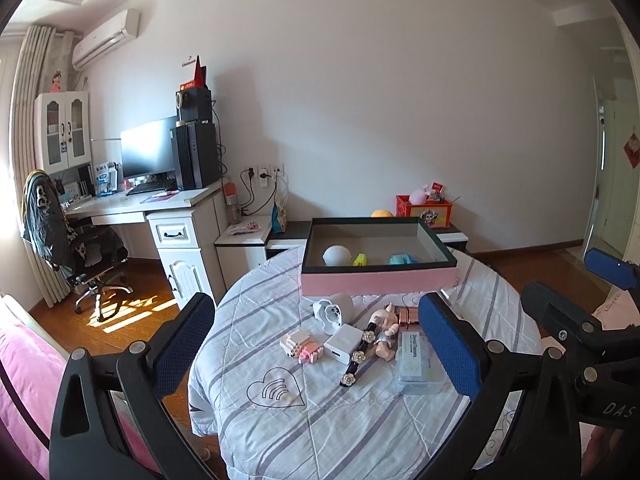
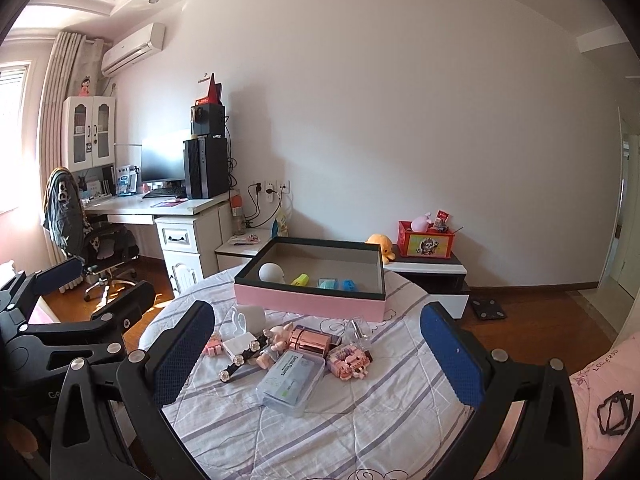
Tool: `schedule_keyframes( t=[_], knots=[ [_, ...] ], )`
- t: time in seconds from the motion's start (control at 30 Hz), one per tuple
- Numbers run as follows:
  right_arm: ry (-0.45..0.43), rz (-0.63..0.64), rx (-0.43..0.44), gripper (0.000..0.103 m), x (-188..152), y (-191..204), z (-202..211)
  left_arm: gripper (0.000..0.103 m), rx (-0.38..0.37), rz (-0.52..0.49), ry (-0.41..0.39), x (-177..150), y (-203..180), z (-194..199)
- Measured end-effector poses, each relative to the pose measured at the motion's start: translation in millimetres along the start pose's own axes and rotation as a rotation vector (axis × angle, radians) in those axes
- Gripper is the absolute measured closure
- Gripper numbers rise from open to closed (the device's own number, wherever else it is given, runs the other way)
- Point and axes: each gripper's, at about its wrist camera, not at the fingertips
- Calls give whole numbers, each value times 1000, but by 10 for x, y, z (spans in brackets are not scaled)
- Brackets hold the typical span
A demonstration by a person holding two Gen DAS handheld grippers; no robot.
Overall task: Organize rigid objects
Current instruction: 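Withdraw both tools and reach toward the block figure and flosser box, then grasp the pink block figure with the left tool while the right tool grasps the Dental Flossers box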
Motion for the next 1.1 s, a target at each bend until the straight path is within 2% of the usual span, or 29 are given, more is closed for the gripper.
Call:
schedule_keyframes(
  t=[0.2,0.33,0.57,0.77,0.8,0.83,1.1],
  knots=[
    [132,-14,-13,0,-292,-55,-535,0,-47,-23,170,-362,-5,-565],
    [238,-53,-5,0,-562,-68,-954,0,-24,-22,264,-582,39,-882],
    [378,-115,12,0,-893,-21,-1523,0,13,-1,334,-800,218,-1201],
    [428,-118,12,1,-977,15,-1834,0,-31,21,345,-857,290,-1343],
    [442,-111,24,9,-982,21,-1862,0,-30,17,347,-852,281,-1364],
    [453,-106,37,22,-988,12,-1884,0,-27,14,350,-851,283,-1390],
    [439,-32,54,32,-988,-135,-1739,0,-36,4,402,-812,318,-1808]
  ],
)
Point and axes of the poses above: each gripper's, at about its wrist camera, not at the fingertips, and z roughly against the way its jaws point, y to its left, x to its top, and after that the axes turned 8 degrees about -z, right-handed
